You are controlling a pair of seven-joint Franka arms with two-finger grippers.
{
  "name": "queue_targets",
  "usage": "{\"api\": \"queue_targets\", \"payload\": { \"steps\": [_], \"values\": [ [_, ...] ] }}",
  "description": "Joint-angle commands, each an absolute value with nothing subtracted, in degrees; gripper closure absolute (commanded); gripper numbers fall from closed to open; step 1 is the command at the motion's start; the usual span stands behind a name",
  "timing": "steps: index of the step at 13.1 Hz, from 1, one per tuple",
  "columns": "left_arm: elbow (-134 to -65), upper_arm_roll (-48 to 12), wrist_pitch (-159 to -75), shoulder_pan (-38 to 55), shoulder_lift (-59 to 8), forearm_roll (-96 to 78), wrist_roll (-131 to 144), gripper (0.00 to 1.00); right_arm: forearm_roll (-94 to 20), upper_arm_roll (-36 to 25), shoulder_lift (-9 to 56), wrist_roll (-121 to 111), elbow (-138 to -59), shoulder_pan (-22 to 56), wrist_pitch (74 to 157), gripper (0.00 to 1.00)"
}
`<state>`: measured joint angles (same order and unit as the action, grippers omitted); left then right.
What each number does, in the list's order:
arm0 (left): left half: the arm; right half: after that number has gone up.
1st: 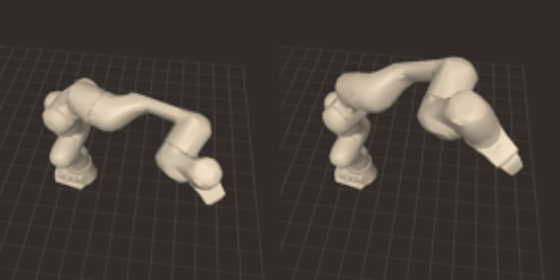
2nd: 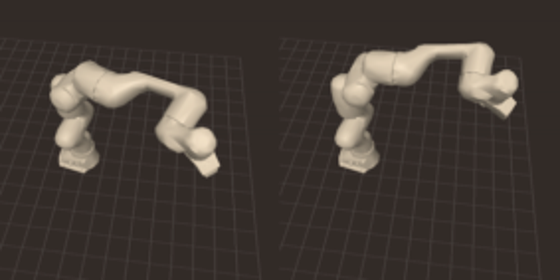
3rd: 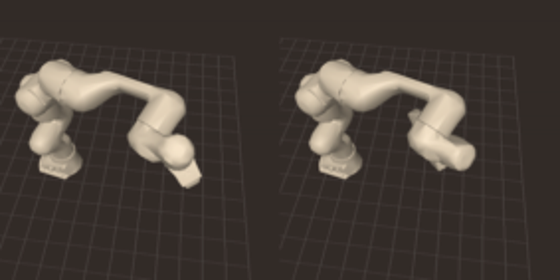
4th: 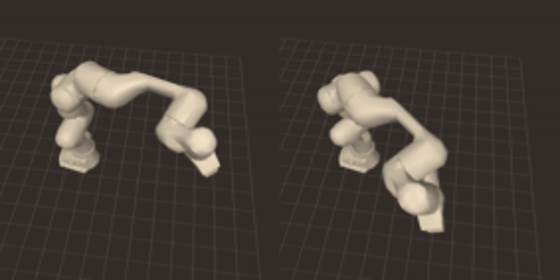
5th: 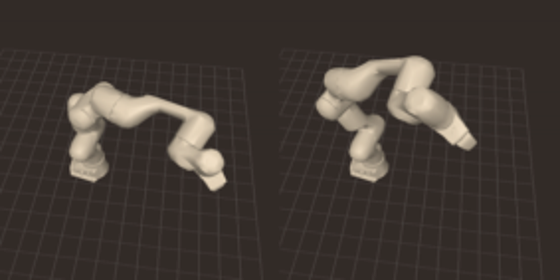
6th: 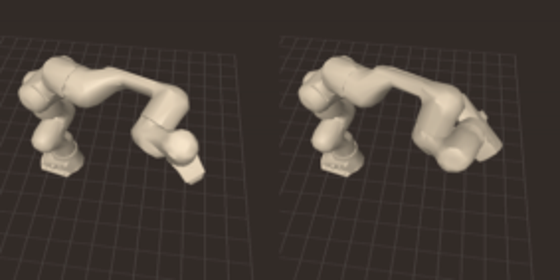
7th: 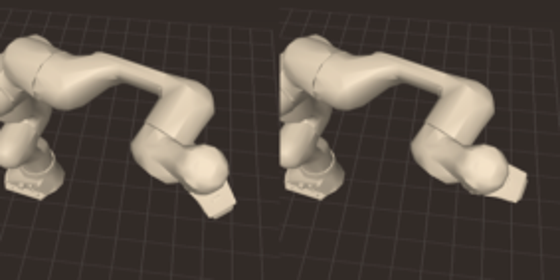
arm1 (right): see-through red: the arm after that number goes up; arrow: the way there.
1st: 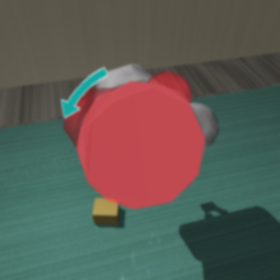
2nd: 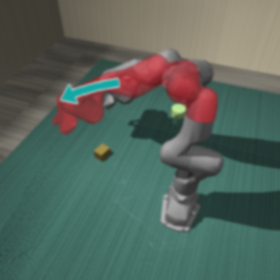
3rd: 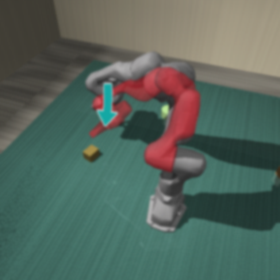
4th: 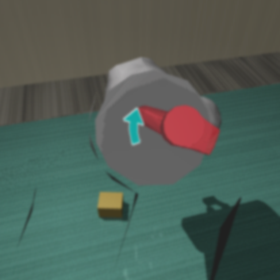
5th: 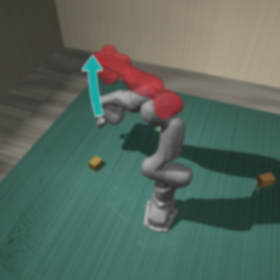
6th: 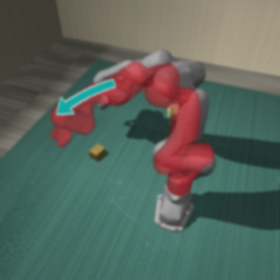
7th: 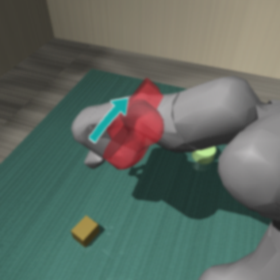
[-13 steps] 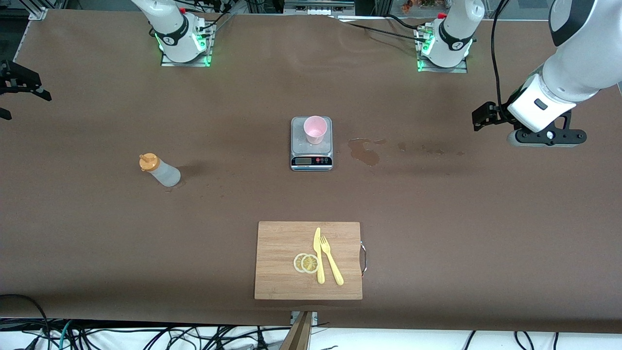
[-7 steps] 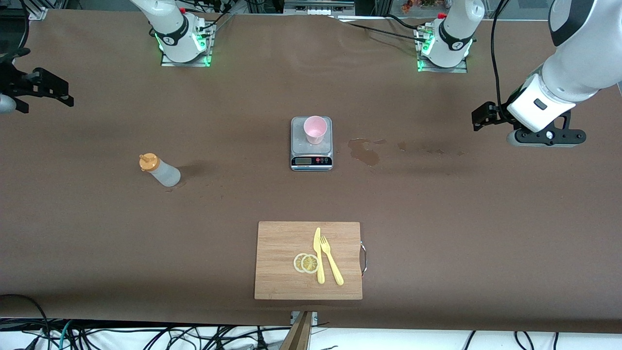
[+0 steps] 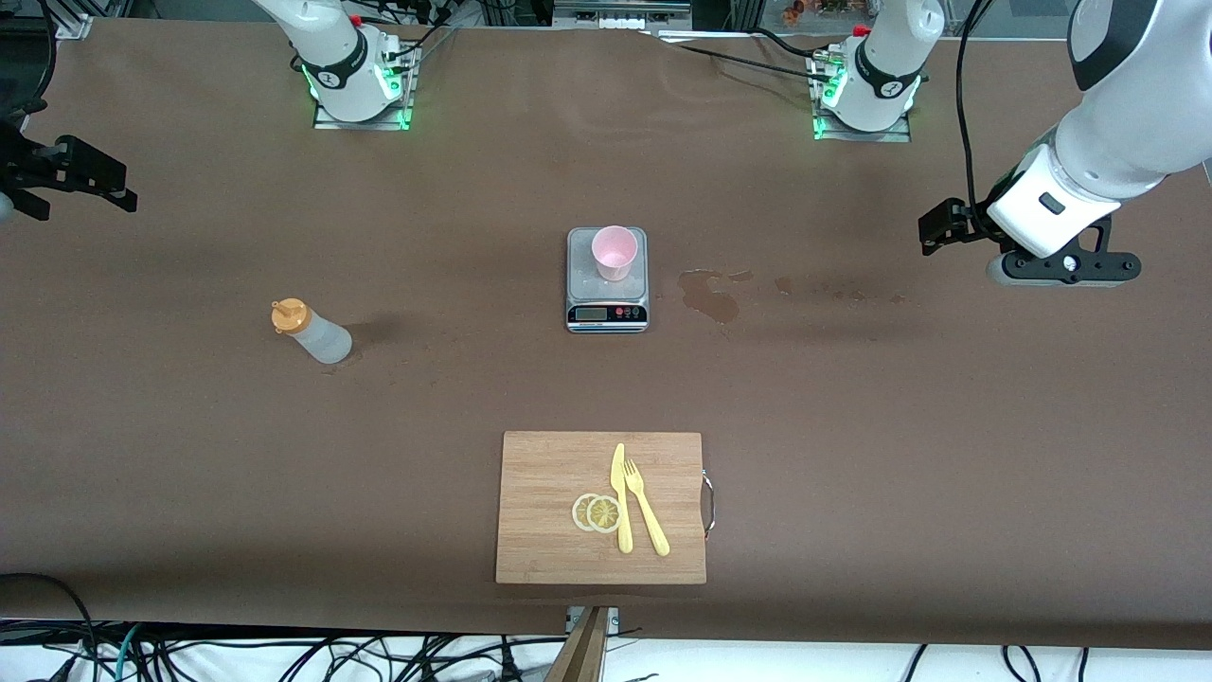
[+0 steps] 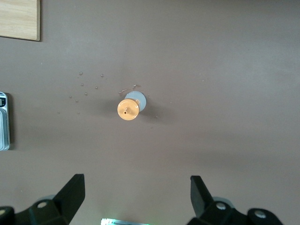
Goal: Add sauce to pink cup with both arms
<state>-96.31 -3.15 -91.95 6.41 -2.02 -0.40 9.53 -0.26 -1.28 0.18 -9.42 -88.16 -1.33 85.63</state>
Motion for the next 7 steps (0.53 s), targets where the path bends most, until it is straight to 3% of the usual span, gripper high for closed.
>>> {"api": "queue_targets", "payload": {
  "steps": [1,7],
  "values": [
    [-96.15,-2.90,-91.23,6.86,-1.85,0.44,9.49,0.00,-1.23,-1.67,-0.09,-9.14,-87.89,-1.14,85.87,0.00],
    [-96.07,-2.99,-91.58,6.86,-1.85,0.44,9.67,0.00,-1.23,-1.76,-0.09,-9.40,-87.89,-1.14,85.87,0.00]
  ]
}}
